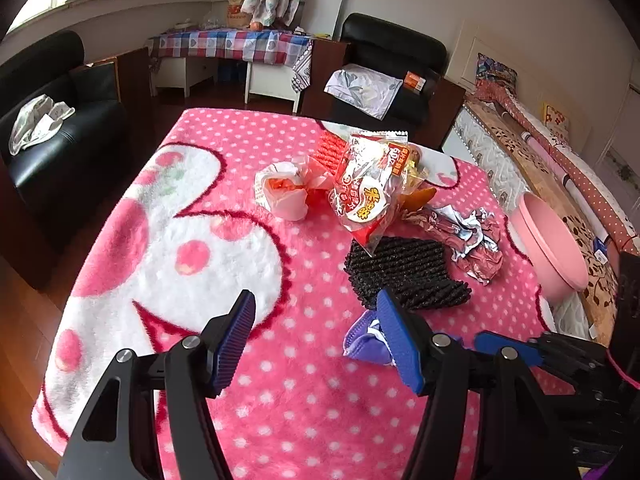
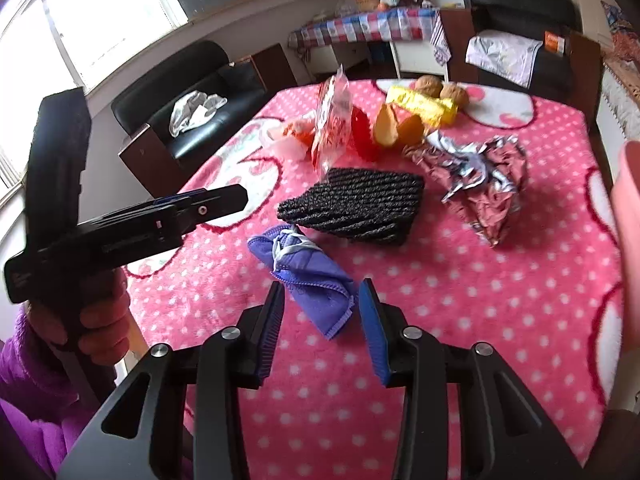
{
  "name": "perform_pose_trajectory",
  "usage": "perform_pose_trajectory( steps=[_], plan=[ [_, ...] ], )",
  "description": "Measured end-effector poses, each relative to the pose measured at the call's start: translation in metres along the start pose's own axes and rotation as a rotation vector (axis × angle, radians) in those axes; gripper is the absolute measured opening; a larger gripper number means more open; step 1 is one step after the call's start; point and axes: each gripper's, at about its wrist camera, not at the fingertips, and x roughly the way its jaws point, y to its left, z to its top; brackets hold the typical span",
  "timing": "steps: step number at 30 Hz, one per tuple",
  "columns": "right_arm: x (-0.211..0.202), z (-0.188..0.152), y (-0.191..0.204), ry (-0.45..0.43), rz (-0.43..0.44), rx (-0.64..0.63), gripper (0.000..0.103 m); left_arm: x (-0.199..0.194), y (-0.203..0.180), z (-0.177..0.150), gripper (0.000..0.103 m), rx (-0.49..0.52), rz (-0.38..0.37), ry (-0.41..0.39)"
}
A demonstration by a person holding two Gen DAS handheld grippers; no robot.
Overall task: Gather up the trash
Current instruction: 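Grasp the purple cloth with the right tool while the left tool grasps the black mesh sleeve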
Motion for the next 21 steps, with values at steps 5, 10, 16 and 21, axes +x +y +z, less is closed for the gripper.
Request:
perform_pose_trajectory(
  steps=[5,10,16,21],
  plan=[
    [0.022,0.008,0.003,0.044,-0.009,-0.019,0.05,0.005,-0.002,0.003,0.062,0.002,-0.023,0.012],
    [0.031,0.007,0.009,0.065,-0.001,-0.068,0.05,0.012,-0.007,0.006,0.062,0.003,-0.051,0.03],
    [0.022,0.004,0.006,0.072,0.025,-0.084,0.032,0.026,-0.017,0.008,0.062,0.008,-0.073,0.063],
    [0.01,-0.004,0.001,0.068,0.031,-0.079,0.022,0.04,-0.024,0.008,0.062,0.002,-0.081,0.096]
  ],
)
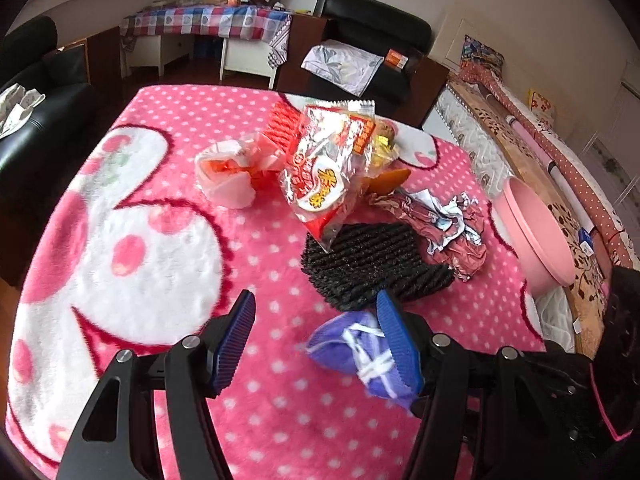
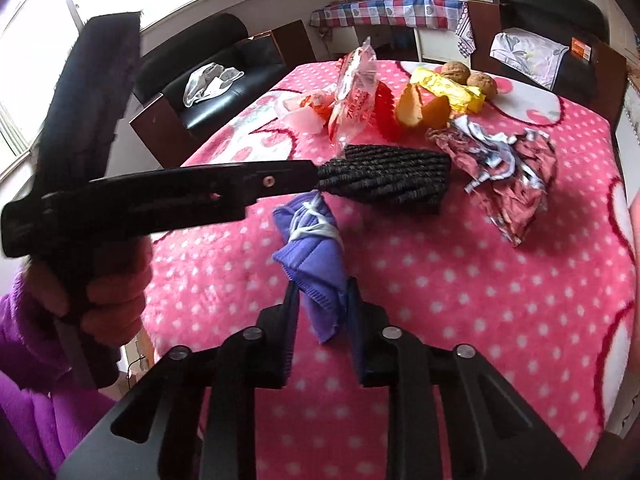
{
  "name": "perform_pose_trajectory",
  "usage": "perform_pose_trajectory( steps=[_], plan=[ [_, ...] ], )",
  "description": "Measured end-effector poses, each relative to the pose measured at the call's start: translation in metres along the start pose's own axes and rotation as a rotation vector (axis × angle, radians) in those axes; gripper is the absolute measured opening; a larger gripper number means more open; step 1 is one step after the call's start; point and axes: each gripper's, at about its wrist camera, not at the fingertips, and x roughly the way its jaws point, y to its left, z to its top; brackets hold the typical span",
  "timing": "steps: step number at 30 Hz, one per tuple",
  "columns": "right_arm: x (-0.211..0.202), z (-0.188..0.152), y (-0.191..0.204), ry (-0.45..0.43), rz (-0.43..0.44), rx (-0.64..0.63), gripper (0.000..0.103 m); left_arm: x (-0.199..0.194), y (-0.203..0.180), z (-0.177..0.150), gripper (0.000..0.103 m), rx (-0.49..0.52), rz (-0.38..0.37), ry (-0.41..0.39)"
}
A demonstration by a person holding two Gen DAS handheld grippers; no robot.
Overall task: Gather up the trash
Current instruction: 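Grasp the purple cloth with the right tool while the left tool grasps the black mesh sleeve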
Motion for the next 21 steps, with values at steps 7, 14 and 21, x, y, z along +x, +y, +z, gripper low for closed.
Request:
perform_pose_trajectory(
  steps=[7,14,21],
  plan=[
    [-0.025,-0.019,-0.013,-0.011,-0.005,0.039,0.021,0.018,-0.006,0.005,0.062,-0.054,-0.042,0.047],
    [-0.053,-0.031,-0.03,-0.067,-0.046,0.112,0.021,0.036,-0.02,0.004,0.056,-0.071,0.005,0.066],
    [-0.064,-0.036,-0.038,-0.098,-0.062,0.146,0.021,0.032,-0.024,-0.001,0.017,-0.036,0.039,0.052]
  ],
)
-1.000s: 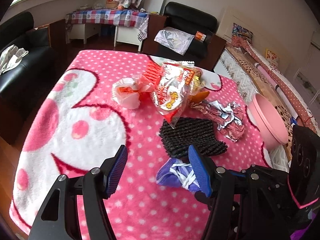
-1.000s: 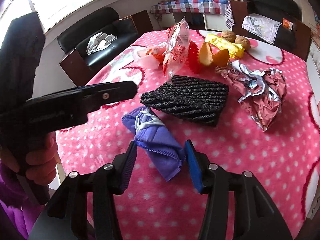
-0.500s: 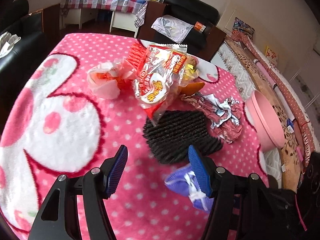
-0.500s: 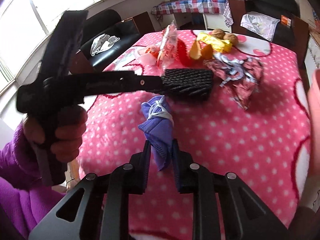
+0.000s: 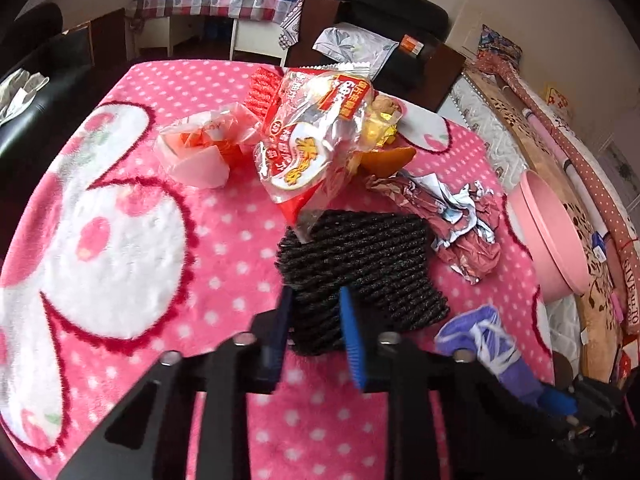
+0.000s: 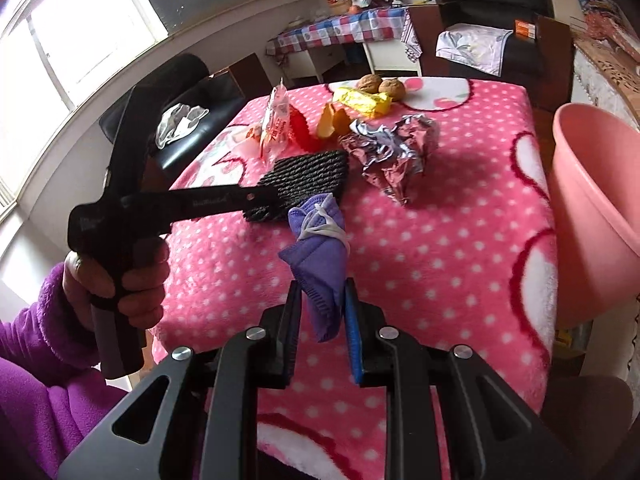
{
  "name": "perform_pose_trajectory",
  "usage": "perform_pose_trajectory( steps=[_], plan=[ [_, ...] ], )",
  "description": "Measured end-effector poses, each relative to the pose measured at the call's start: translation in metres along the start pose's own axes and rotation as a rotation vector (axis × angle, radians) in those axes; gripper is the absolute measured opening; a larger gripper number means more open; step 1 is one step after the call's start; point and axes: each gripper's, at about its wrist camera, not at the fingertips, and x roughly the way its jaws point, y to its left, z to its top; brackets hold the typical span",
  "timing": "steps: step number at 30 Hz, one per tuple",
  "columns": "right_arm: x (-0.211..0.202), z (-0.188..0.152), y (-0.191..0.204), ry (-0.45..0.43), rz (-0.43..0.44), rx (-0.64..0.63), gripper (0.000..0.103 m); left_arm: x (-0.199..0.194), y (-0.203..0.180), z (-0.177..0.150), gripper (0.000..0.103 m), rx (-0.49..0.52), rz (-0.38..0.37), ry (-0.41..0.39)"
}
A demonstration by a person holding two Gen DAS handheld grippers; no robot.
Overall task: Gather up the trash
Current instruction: 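Grasp the purple cloth with the right tool while the left tool grasps the black mesh sleeve, then carry the black mesh in the left tool and purple cloth in the right tool to the bucket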
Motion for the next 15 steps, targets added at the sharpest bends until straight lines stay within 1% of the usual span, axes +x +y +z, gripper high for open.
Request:
perform_pose_trajectory(
  steps=[2,5,9,15],
  plan=[
    [-0.002,0.001,-0.002,-0.009,0.001,0.004,0.021,-0.005,0.001,-0.002,0.012,0.001,-0.008,-0.006],
    [-0.007,0.002,-0.002,-0.029,0.005,0.003,0.021,-0.016,0.005,-0.004,0.009,0.001,-0.023,-0.02],
    [-0.019,0.003,-0.002,-0.067,0.004,0.001,0.021,-0.036,0.006,-0.006,0.009,0.014,-0.059,-0.042],
    [-0.034,0.007,-0.004,-0.131,-0.004,0.014,0.021,-0.072,-0.002,-0.004,0.009,0.07,-0.112,-0.107]
  ],
)
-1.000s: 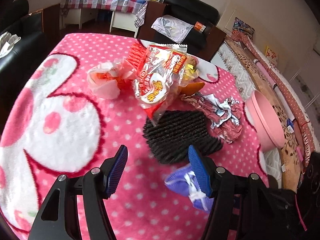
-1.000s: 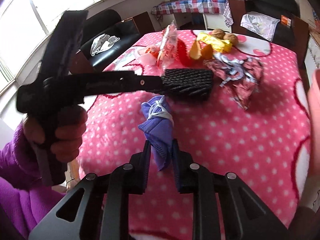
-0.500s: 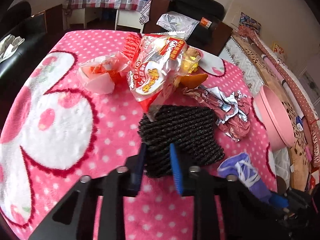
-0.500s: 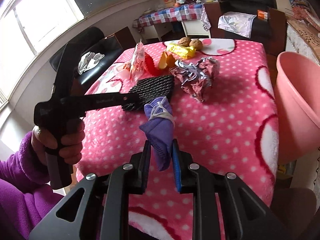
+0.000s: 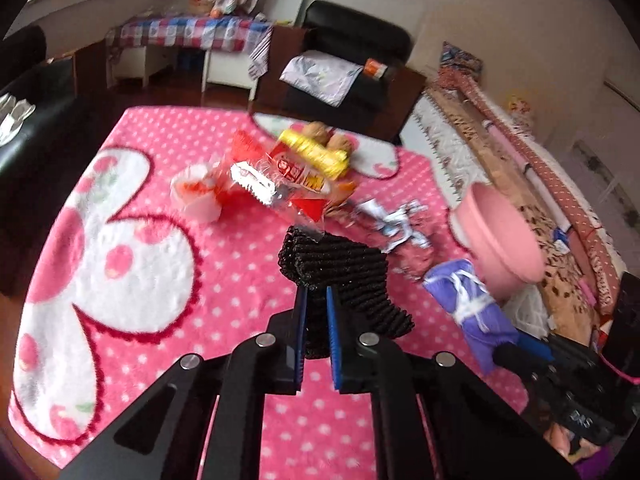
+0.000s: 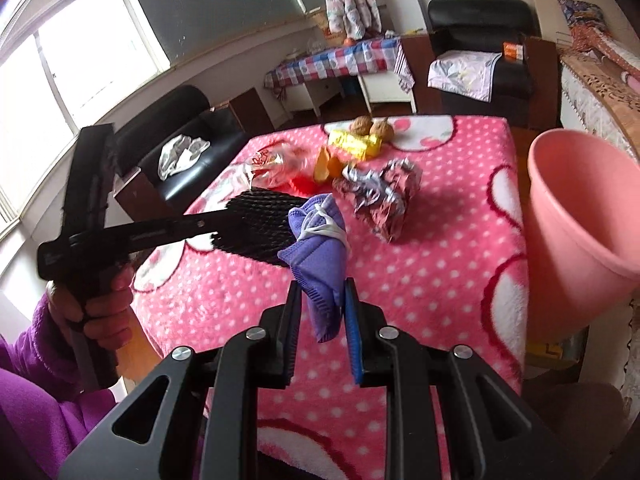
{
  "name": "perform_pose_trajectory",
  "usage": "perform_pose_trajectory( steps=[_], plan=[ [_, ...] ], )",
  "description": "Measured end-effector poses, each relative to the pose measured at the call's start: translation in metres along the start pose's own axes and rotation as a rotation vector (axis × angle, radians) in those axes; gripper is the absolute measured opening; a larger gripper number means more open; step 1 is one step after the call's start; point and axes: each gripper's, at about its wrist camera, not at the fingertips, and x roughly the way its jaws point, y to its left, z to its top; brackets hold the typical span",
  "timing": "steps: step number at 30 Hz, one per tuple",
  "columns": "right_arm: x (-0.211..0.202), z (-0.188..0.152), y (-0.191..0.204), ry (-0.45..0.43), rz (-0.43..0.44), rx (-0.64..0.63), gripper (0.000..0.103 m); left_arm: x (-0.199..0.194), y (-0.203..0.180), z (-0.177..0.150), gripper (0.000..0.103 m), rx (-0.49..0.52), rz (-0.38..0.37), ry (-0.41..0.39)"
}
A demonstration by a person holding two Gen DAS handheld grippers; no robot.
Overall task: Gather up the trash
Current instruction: 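Carry the black mesh in the left tool and purple cloth in the right tool to the bucket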
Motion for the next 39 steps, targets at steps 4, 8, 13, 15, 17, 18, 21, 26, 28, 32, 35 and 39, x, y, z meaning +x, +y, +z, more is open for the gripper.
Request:
perform_pose_trajectory(
  steps=[4,8,13,15,17,18,21,26,28,32,35,39],
  plan=[
    [-0.011,0.005,-0.003,-0.046,-0.011,0.015,0.021,-0.019,-0.012,0.006,0.009,0.029,-0.026,-0.052],
    [-0.019,0.01,-0.008,-0.08,-0.019,0.034,0.021,-0.037,-0.021,0.014,0.009,0.038,-0.072,-0.103],
    [-0.03,0.015,-0.018,-0.126,-0.044,0.06,0.021,-0.053,-0.029,0.027,0.009,0.044,-0.067,-0.16],
    [-0.033,0.017,-0.021,-0.14,-0.052,0.072,0.021,-0.055,-0.032,0.031,0.009,0.045,-0.067,-0.173],
    [-0.038,0.02,-0.026,-0.164,-0.064,0.085,0.021,-0.056,-0.037,0.036,0.009,0.044,-0.07,-0.183],
    [-0.04,0.02,-0.029,-0.173,-0.07,0.091,0.021,-0.056,-0.038,0.038,0.009,0.046,-0.072,-0.185],
    [-0.048,0.023,-0.037,-0.204,-0.096,0.111,0.021,-0.053,-0.05,0.045,0.009,0.059,-0.08,-0.195],
    [-0.059,0.028,-0.06,-0.259,-0.147,0.177,0.021,-0.039,-0.078,0.054,0.009,0.105,-0.098,-0.193],
    [-0.063,0.028,-0.07,-0.276,-0.169,0.204,0.021,-0.032,-0.091,0.058,0.009,0.123,-0.105,-0.191],
    [-0.07,0.029,-0.091,-0.31,-0.219,0.261,0.021,-0.016,-0.118,0.065,0.009,0.174,-0.107,-0.191],
    [-0.073,0.028,-0.107,-0.329,-0.258,0.3,0.021,-0.002,-0.137,0.07,0.009,0.218,-0.106,-0.192],
    [-0.075,0.025,-0.129,-0.345,-0.312,0.344,0.021,0.02,-0.17,0.075,0.009,0.271,-0.118,-0.174]
  ],
)
